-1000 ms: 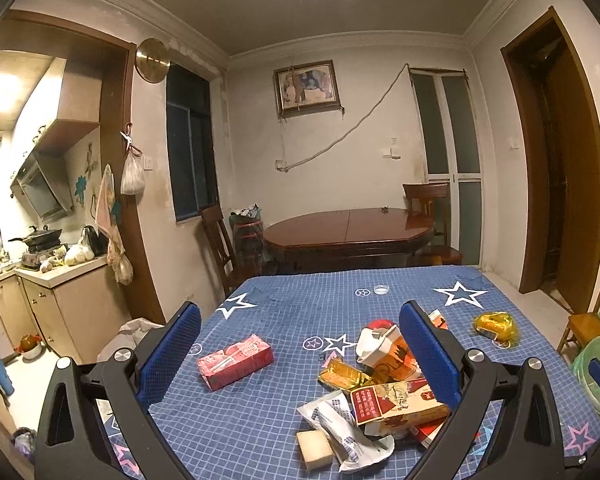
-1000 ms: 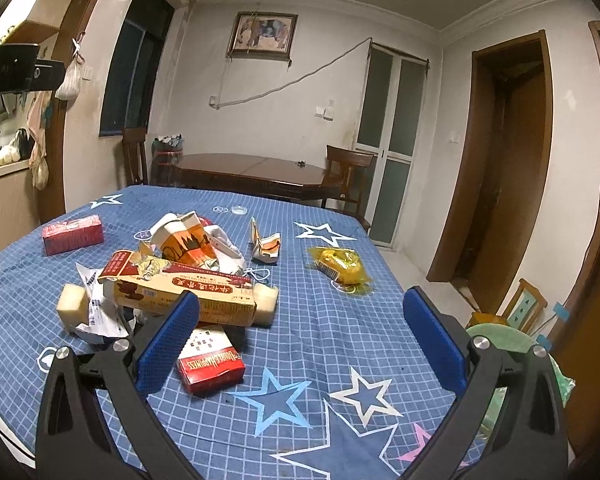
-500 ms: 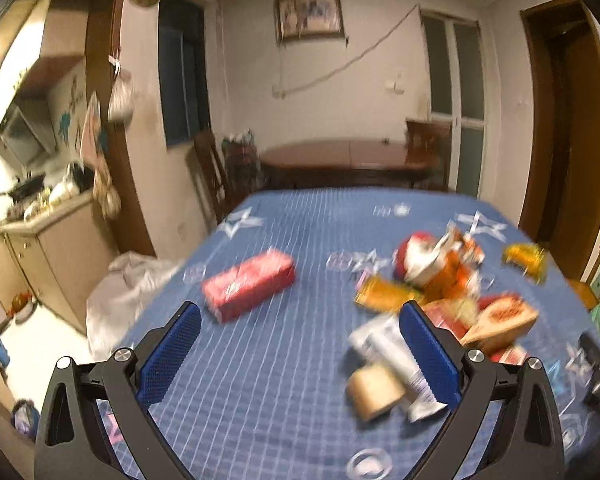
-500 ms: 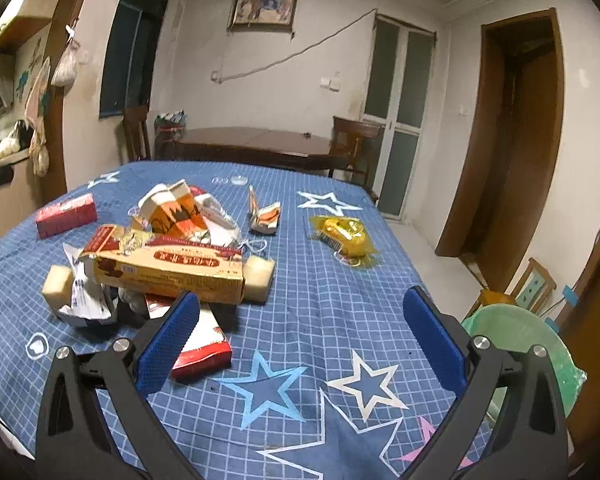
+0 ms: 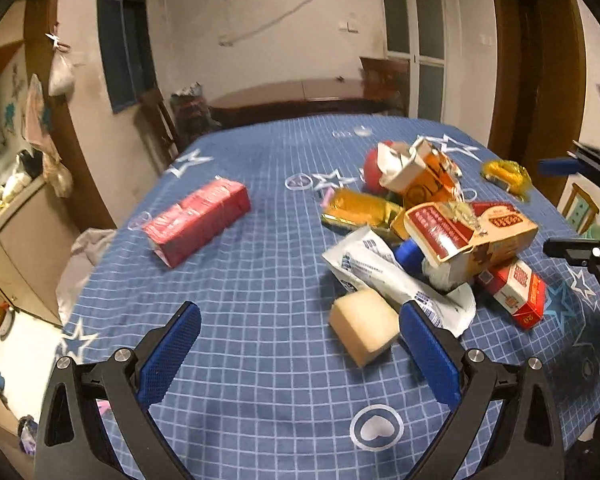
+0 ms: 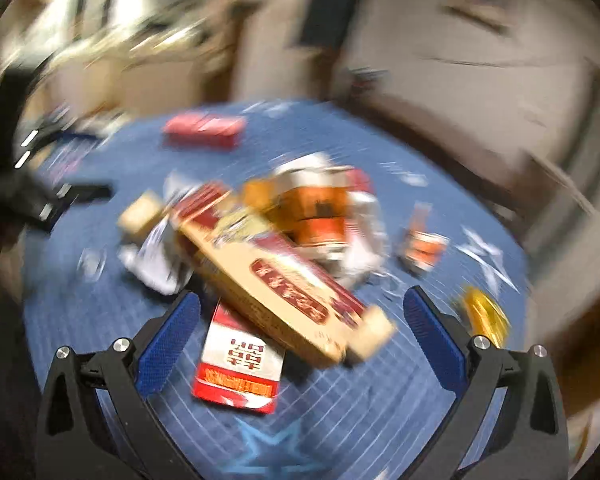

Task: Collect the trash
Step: 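Grasp the yellow medicine box with the right tool while the left tool grasps the beige sponge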

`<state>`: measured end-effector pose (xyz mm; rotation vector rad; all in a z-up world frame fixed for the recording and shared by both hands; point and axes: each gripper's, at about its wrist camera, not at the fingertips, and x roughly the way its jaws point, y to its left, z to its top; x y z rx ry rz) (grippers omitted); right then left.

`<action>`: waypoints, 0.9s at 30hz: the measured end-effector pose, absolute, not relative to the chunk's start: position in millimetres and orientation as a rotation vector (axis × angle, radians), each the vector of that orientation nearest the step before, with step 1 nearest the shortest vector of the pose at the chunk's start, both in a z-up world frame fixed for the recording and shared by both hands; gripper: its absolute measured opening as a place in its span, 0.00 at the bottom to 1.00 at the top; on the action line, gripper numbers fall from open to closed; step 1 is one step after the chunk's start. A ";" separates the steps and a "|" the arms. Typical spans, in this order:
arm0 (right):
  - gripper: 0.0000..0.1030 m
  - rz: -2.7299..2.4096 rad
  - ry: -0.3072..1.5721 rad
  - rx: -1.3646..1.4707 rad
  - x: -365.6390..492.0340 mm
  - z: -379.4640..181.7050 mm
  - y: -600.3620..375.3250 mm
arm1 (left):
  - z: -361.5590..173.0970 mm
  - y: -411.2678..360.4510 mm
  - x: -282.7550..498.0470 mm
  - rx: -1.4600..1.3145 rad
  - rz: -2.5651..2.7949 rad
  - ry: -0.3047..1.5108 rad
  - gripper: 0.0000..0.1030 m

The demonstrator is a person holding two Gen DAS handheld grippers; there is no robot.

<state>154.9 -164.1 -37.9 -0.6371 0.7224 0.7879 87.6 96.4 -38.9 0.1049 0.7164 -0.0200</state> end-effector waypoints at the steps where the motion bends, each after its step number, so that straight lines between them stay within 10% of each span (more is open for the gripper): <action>1: 0.95 0.823 0.751 -0.684 162.7 -41.2 -160.1 | -41.6 96.9 93.1 0.104 -0.014 0.728 0.96; 13: 0.95 1.100 0.884 -0.948 205.8 -69.5 -119.7 | -58.5 102.9 125.1 0.100 0.036 0.791 0.96; 16: 0.57 1.151 0.911 -0.901 207.2 -67.9 -121.1 | -60.3 107.6 127.8 0.090 0.046 0.795 0.96; 27: 0.57 0.810 0.672 -0.279 144.3 6.4 -230.9 | -54.7 110.0 111.3 0.076 -0.038 0.766 0.96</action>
